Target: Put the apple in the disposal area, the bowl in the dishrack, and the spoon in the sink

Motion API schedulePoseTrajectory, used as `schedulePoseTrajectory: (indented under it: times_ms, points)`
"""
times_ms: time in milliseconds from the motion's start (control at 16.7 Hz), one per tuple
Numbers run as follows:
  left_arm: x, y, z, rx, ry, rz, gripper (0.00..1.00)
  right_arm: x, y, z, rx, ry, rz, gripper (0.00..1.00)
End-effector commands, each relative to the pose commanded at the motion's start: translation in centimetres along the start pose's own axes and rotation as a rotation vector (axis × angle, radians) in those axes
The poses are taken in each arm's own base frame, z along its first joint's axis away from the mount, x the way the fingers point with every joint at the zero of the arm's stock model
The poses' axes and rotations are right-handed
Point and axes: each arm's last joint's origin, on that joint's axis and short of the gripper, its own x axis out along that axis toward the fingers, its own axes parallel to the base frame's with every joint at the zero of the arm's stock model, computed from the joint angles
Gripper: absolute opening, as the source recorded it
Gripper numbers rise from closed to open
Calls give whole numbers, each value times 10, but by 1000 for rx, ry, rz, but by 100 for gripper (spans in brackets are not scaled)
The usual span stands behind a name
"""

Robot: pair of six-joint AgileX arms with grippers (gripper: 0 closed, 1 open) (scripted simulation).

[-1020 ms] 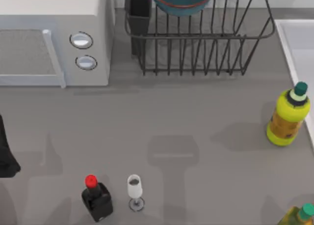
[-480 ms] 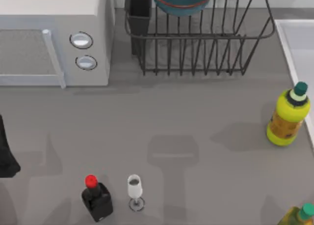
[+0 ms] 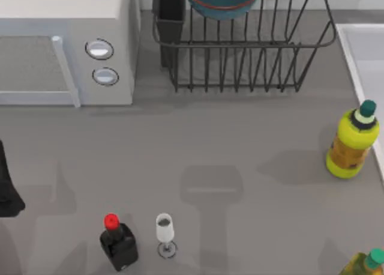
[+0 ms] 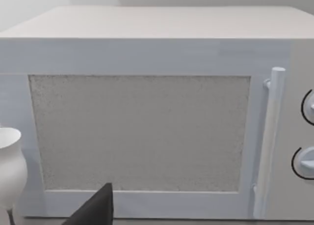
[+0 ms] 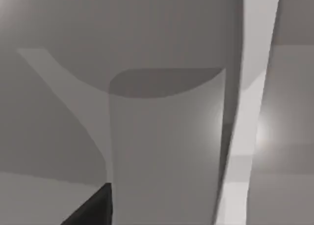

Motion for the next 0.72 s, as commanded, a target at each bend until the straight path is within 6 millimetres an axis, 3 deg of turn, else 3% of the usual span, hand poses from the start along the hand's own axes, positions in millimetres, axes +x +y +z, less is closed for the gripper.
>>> schedulePoseTrajectory:
  times_ms: [180, 480, 720]
  points:
    - [0, 0, 0, 0, 0, 0, 100, 23, 4, 2, 0, -3, 6, 100]
    - [0, 0, 0, 0, 0, 0, 100, 27, 5, 2, 0, -4, 9, 100]
    - [0, 0, 0, 0, 0, 0, 100, 27, 5, 2, 0, -4, 9, 70]
